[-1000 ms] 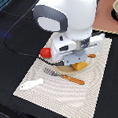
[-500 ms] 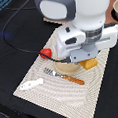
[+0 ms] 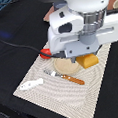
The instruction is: Interact with the objects in diverse but meaningful ways.
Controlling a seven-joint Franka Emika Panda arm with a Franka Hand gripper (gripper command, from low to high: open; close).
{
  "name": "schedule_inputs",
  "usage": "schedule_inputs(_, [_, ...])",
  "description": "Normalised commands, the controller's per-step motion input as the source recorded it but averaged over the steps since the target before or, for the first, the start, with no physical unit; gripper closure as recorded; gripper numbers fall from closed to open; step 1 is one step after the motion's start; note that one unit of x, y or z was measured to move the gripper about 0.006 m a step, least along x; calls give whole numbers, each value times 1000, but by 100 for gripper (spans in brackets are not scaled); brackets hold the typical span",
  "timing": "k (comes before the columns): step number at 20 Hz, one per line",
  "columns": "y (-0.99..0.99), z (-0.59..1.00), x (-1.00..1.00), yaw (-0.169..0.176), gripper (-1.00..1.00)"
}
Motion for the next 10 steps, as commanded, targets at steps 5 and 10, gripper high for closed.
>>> schedule_inputs(5, [-935,-137,-63,0,100])
schedule_inputs(10, [-618,-481,-27,0,100])
